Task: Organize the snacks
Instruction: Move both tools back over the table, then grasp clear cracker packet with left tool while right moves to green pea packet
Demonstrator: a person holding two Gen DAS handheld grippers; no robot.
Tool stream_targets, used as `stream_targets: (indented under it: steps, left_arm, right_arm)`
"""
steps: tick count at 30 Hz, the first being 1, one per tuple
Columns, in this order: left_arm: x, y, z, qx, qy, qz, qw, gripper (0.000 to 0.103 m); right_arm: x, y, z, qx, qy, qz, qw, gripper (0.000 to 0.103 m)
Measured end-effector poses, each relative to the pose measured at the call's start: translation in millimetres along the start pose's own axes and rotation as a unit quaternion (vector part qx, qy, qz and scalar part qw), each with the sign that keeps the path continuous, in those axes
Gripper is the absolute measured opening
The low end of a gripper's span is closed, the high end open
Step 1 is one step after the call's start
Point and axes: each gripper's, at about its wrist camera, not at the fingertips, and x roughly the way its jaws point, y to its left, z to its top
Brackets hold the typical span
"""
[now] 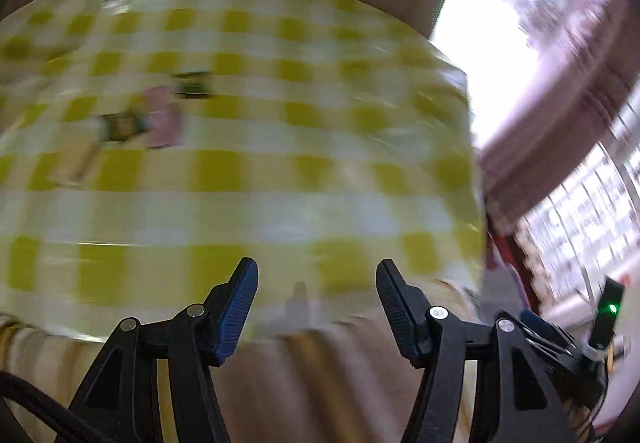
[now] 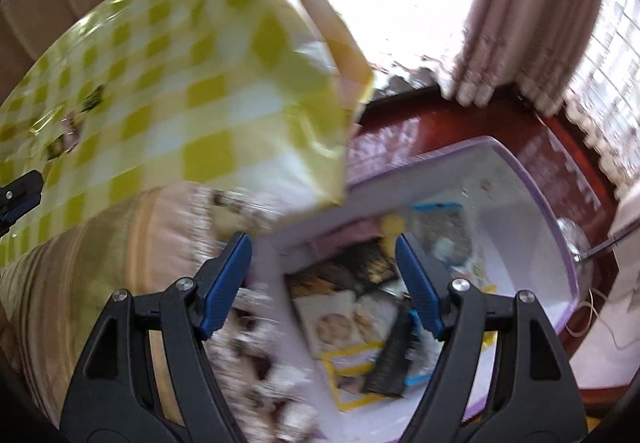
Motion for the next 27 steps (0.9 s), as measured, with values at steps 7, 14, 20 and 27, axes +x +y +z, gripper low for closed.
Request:
stream_targets:
  steps: [7,14,20,27]
  left_arm:
    - [-11.5,104.2,12.6,-0.098,-0.024,0.066,0.9927,0.062]
    - [-10.5,164.2,29.0,-0.137,-0.035,0.099,0.9850,0.062]
    - [-0.9,191.4,42.2,-0.130,-0.027,0.122,0.9836,0.062]
    - [22.3,204.8,60.1,-0.112,-0.008,0.133,0.9847,0.062]
  right_arm:
    - [4.9,41.7,10.7,-0.032,-0.007,0.024,0.999,0.077]
    - [5.4,86.0,26.1,-0.062,-0.013,0.045,0.997,0.077]
    - [14.0,113.6,33.8,-0.087,-0.011,0.049,0.995,0.078]
    - [28.8,145.1,48.4,-0.117,-0.014,0.049,0.992,0.078]
